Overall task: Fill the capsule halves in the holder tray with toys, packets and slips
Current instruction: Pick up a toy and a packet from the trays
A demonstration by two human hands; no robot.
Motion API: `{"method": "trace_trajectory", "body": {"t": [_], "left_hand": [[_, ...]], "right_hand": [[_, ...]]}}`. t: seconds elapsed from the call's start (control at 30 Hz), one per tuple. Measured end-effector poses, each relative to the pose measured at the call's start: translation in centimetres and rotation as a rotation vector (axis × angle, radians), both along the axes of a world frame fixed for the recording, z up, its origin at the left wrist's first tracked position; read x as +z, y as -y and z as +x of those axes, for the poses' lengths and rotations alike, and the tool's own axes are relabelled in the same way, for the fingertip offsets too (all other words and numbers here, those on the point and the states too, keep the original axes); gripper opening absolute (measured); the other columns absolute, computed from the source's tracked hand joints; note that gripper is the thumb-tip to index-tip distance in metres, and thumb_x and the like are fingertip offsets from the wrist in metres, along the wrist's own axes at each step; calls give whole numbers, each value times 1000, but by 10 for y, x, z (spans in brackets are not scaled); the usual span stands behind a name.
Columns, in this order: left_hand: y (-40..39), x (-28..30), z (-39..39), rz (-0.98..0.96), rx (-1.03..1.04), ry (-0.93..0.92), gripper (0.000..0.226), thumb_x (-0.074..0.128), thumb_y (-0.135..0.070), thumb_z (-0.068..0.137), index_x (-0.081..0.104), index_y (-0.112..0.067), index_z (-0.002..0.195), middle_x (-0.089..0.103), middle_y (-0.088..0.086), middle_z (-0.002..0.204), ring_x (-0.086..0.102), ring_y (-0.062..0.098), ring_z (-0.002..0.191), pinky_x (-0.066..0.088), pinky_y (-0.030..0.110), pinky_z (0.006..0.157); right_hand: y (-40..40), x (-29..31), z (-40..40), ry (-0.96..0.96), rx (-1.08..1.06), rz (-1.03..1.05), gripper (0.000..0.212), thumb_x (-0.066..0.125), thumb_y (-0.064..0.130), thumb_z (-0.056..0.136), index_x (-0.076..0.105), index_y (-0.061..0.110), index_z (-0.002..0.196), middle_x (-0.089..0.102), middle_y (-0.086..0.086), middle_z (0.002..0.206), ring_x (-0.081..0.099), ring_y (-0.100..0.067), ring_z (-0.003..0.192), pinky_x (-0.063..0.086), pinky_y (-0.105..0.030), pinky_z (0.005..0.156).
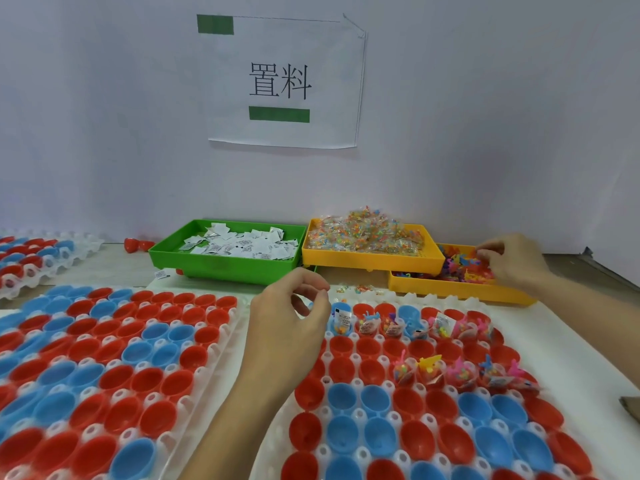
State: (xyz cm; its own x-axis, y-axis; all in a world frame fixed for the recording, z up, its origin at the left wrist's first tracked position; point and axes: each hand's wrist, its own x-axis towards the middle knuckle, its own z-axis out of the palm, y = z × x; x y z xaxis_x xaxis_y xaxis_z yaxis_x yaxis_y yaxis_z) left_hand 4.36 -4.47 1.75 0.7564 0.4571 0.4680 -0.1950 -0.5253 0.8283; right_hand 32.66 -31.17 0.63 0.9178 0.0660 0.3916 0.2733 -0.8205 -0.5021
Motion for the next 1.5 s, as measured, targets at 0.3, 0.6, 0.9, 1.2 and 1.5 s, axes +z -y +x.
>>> {"method": "trace_trajectory", "body": {"t": [0.3, 0.6, 0.9, 1.2, 1.5], "left_hand": [[2, -2, 2, -1, -19, -7, 19, 64, -12, 89, 67, -28, 80, 63, -14, 72, 56, 1, 73, 43, 9, 58], [16, -3, 1, 19, -238, -12, 16, 73, -16, 85, 72, -30, 78, 69, -11, 69, 59, 3, 63, 41, 13, 57], [29, -7, 2, 10, -362, -41, 24, 83, -9, 75, 72, -29, 82, 74, -7, 73, 69, 13, 68, 53, 27, 65], [31, -7, 0, 50, -337, -52, 23, 78, -9, 81, 74, -31, 80, 73, -11, 75, 67, 8, 72, 53, 26, 63], [28, -5, -1, -74, -407, -33, 34, 74, 0, 83, 75, -33, 89, 76, -3, 81, 71, 13, 81, 56, 33, 74]], "right_hand": [[-11, 19, -37, 47, 64, 449, 14, 72, 25, 91, 66, 14, 97, 75, -6, 91, 72, -24, 92, 58, -46, 86], [-61, 38, -185, -116, 638, 489, 14, 76, 33, 68, 81, 26, 80, 76, 10, 75, 71, -3, 69, 52, -10, 61], [-60, 26, -213, -295, 777, 562, 19, 75, 6, 81, 80, 18, 95, 79, 2, 85, 76, -14, 80, 59, -19, 71], [-58, 24, -215, -262, 737, 510, 11, 75, 6, 85, 79, 15, 91, 78, 2, 79, 75, -12, 74, 59, -20, 69], [-60, 21, -214, -94, 607, 337, 11, 73, 20, 89, 77, 29, 84, 75, 15, 78, 70, -1, 76, 56, -18, 73]]}}
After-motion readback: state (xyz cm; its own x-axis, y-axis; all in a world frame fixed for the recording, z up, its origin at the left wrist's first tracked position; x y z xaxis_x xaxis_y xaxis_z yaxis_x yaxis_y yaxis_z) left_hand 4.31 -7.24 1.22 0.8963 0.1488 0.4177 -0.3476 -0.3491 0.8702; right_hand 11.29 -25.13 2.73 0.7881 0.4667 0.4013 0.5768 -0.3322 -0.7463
